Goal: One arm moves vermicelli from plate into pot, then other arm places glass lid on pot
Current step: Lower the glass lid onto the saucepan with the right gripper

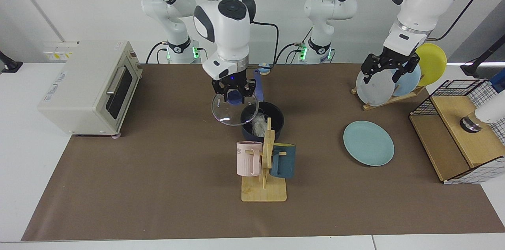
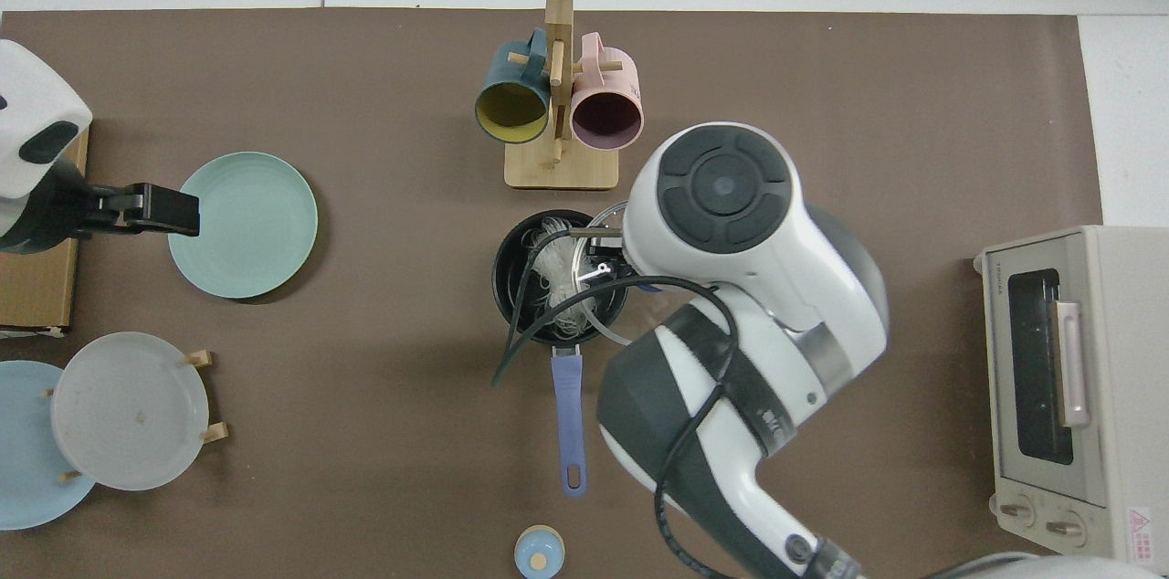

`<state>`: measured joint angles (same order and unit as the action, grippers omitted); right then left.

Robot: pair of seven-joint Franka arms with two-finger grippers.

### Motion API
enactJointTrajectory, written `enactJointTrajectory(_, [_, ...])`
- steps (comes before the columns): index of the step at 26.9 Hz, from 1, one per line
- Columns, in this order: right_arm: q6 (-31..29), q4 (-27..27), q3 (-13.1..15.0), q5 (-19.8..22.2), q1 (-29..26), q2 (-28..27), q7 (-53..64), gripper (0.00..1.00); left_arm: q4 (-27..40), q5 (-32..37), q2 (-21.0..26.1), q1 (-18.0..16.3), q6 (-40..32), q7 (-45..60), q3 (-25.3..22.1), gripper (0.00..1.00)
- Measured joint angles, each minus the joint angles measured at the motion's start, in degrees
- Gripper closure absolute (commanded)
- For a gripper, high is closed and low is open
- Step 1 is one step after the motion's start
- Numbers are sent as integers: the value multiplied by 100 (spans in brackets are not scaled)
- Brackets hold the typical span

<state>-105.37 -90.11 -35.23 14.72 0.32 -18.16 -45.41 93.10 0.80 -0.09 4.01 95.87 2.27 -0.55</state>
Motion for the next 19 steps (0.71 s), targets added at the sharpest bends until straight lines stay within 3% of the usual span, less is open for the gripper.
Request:
enactJointTrajectory(6, [98, 625, -1087, 1476, 10, -1225, -1189, 100, 1, 0, -4, 1, 0, 0, 44, 0])
enactJointTrajectory(9, [119, 960, -1452, 1907, 25, -1808, -1464, 100, 2, 0, -5, 1, 0, 0, 44, 0])
enactJointTrajectory(13, [151, 1197, -1572, 2015, 39, -2122, -1504, 100, 2, 0, -9, 0, -2, 0, 41, 0])
enactJointTrajectory(19, [210, 1286, -1594, 2019, 23, -2155, -1504, 100, 2, 0, -24, -14, -3, 0, -25, 0])
